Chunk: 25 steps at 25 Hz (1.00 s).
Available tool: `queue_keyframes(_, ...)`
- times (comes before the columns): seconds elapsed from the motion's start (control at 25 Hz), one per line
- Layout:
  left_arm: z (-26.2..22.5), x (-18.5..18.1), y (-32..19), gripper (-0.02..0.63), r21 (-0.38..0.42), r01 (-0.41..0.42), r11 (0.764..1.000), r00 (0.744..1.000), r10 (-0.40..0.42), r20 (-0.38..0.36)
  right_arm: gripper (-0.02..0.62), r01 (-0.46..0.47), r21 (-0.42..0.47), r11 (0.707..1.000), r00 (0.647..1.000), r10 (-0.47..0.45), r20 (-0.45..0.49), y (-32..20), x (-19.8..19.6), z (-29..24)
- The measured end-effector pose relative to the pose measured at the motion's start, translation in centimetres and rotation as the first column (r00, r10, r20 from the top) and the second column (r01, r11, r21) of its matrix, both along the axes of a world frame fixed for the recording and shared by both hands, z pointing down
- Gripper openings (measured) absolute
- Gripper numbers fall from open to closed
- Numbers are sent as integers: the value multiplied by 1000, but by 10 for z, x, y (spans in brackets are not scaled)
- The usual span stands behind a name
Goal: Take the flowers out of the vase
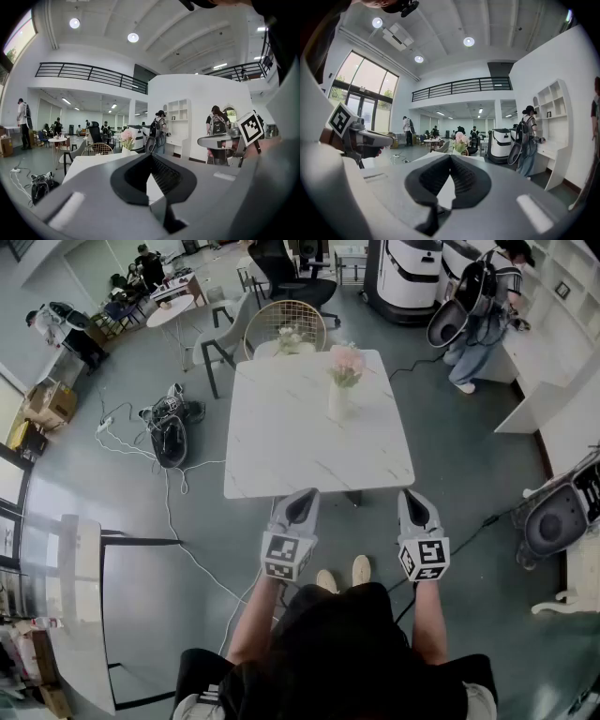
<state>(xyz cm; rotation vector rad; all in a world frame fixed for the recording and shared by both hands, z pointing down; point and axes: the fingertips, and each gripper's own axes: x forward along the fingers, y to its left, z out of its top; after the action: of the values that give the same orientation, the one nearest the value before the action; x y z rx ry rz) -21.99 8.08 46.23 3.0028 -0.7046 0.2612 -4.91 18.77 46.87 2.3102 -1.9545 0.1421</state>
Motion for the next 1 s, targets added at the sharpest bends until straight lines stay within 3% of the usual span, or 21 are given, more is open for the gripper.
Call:
queue_keyframes(0.68, -2, 9, -21, 8, -2, -24, 1000, 1000, 24, -15, 3, 2, 12, 1000, 1000, -2, 12, -22, 2, -7)
queue_keyframes(1.0, 3, 37, -43, 8, -7, 3, 1000, 1000, -3, -6, 3, 15, 18, 1000, 999, -16, 34, -43, 36, -4)
